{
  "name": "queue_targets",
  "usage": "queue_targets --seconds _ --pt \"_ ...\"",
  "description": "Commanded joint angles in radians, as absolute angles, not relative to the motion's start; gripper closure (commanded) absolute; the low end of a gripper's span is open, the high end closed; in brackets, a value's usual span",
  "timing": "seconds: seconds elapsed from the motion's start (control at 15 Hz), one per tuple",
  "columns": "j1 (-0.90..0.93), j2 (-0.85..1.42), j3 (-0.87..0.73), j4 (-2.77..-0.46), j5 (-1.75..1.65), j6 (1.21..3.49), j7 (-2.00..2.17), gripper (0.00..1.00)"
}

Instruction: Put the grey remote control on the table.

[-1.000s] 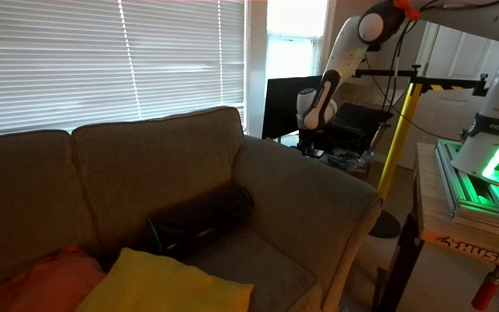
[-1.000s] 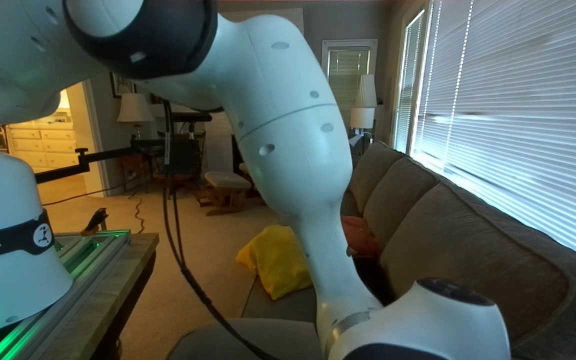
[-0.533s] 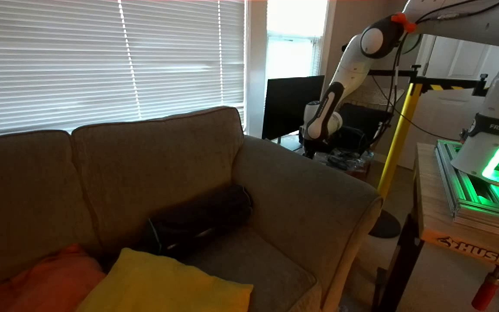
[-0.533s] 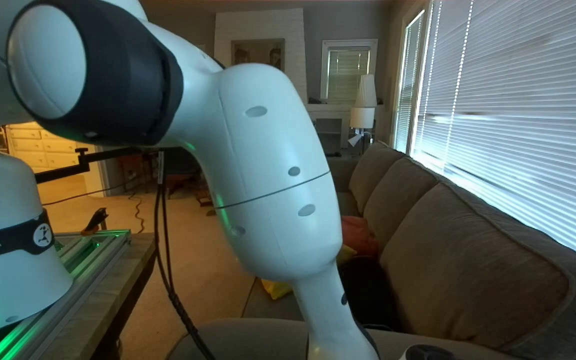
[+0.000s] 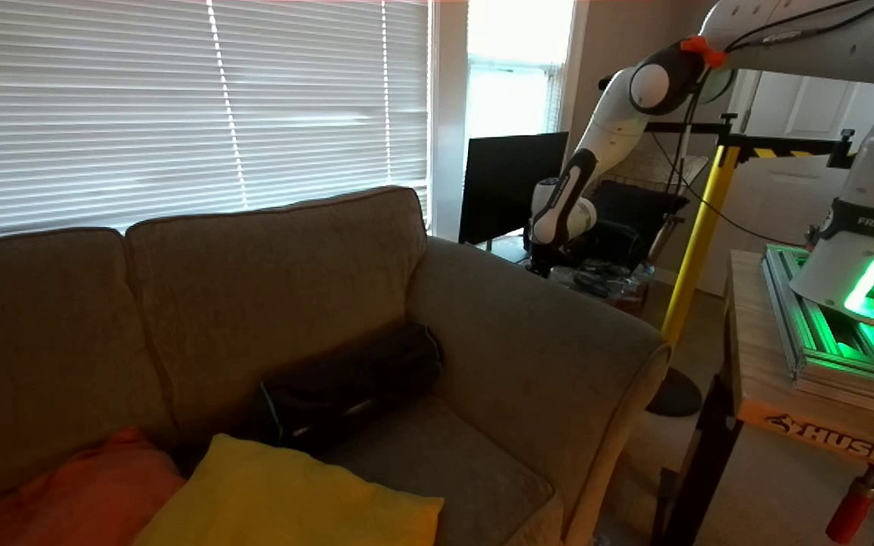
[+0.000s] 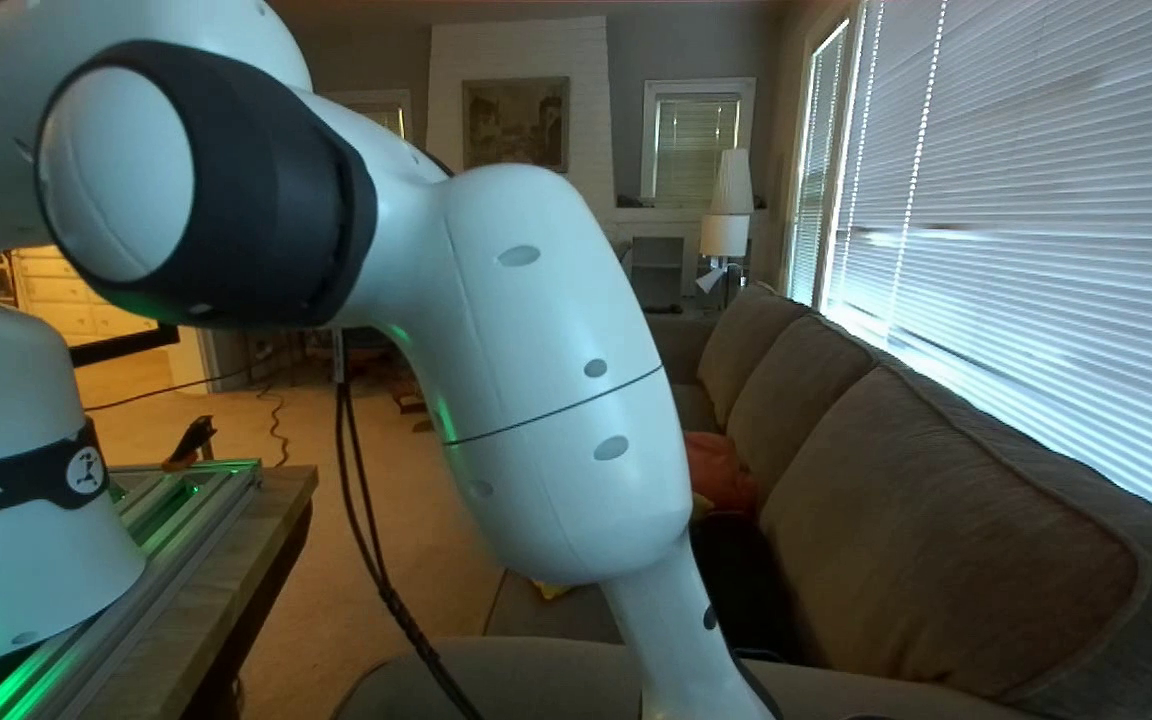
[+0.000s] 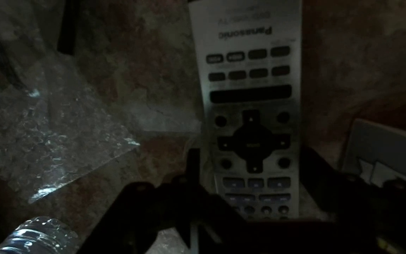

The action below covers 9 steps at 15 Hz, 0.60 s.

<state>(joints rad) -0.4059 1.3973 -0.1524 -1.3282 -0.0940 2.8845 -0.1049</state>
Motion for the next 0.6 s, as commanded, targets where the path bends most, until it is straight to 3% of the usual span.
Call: queue_targets --seconds 0.0,0.53 --pt "-0.341 1.386 -0.219 -1.321 -0.081 2.836 -0.056 0.00" --pt "-0.326 1.158 -0.240 -1.565 -0.122 3.014 -0.138 0.00"
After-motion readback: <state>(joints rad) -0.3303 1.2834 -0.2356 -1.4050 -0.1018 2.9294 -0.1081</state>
